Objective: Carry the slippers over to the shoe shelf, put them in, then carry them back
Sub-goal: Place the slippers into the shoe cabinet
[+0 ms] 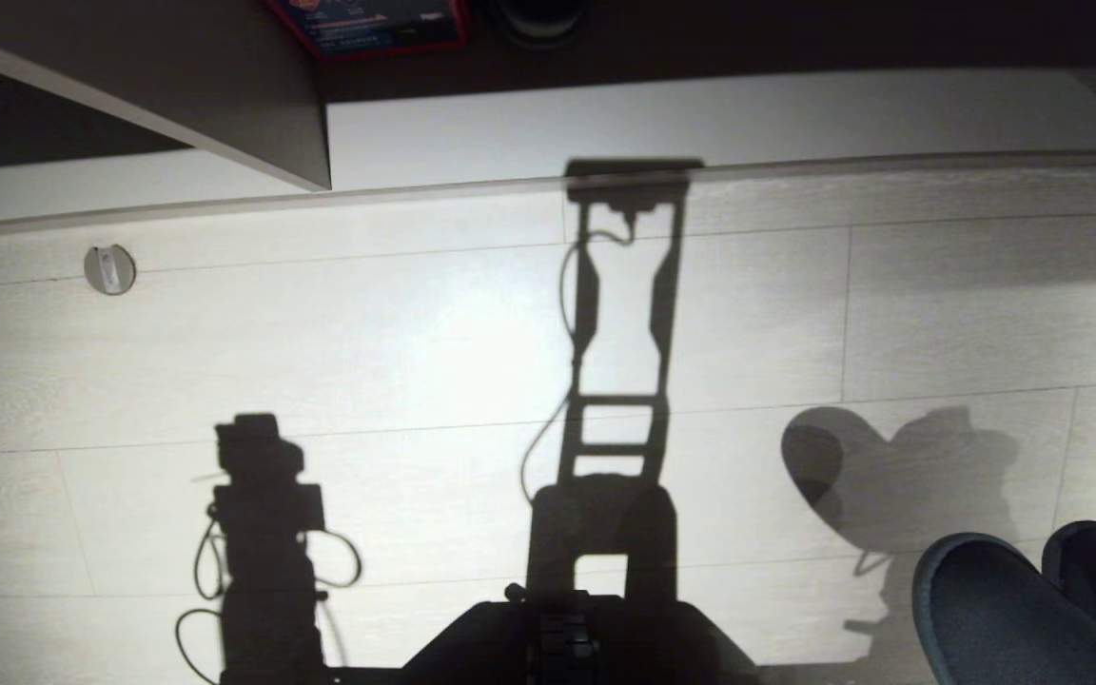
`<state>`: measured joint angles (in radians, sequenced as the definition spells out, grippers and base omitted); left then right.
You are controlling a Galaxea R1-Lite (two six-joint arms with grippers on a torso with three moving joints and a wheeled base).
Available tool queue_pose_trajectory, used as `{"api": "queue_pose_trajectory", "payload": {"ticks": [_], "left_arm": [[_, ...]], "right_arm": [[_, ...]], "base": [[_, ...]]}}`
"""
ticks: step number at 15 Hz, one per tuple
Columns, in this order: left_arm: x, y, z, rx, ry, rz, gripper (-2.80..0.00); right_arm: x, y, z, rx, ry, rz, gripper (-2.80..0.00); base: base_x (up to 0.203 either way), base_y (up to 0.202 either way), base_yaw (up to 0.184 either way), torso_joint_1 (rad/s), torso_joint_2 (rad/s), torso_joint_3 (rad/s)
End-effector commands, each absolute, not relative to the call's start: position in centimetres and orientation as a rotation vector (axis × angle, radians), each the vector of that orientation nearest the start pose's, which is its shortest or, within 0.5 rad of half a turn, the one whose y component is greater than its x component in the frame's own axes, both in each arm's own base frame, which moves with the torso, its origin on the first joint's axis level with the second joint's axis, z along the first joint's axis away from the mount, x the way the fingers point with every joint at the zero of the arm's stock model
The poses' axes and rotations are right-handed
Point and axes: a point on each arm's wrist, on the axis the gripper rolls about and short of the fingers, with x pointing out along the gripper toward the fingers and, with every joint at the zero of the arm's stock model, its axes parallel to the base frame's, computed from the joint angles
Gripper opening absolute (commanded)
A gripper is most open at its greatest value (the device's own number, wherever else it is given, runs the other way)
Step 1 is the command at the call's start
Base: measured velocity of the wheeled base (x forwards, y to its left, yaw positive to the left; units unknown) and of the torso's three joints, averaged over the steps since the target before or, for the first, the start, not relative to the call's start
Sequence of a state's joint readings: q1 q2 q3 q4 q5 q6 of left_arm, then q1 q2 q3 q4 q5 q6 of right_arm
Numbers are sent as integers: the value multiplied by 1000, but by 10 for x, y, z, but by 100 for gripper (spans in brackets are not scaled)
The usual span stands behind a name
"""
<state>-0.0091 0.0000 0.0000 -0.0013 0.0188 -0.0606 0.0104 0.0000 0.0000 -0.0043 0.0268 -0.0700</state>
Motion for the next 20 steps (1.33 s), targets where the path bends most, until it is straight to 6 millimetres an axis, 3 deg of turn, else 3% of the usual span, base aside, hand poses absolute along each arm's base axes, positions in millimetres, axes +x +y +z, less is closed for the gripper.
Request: {"api": "queue_pose_trajectory", "payload": {"ticks": [1,8,10,12,14,16,20], "left_arm": [[-23,1,76,-61,-2,11,-280],[-23,1,76,-60,-2,11,-280],[-23,1,76,-61,-2,9,-280],[-23,1,76,-61,-2,9,-280],[-23,1,76,-61,-2,11,-280],[-23,1,76,-60,-2,11,-280],[-23,1,76,-61,-2,10,-280]], "right_arm": [[-23,0,76,-71,-7,38,-280],[-24,0,80,-77,-12,34,-280],[-31,0,101,-78,-24,46,-280],[-32,1,109,-77,2,54,-280],[-29,1,137,-73,-1,59,-280],[-17,1,160,-57,-12,64,-280],[14,1,186,-29,-69,63,-280]], "base": [[0,0,0,0,0,0],[0,0,0,0,0,0],[0,0,0,0,0,0],[0,0,0,0,0,0],[0,0,0,0,0,0],[0,0,0,0,0,0],[0,0,0,0,0,0]]}}
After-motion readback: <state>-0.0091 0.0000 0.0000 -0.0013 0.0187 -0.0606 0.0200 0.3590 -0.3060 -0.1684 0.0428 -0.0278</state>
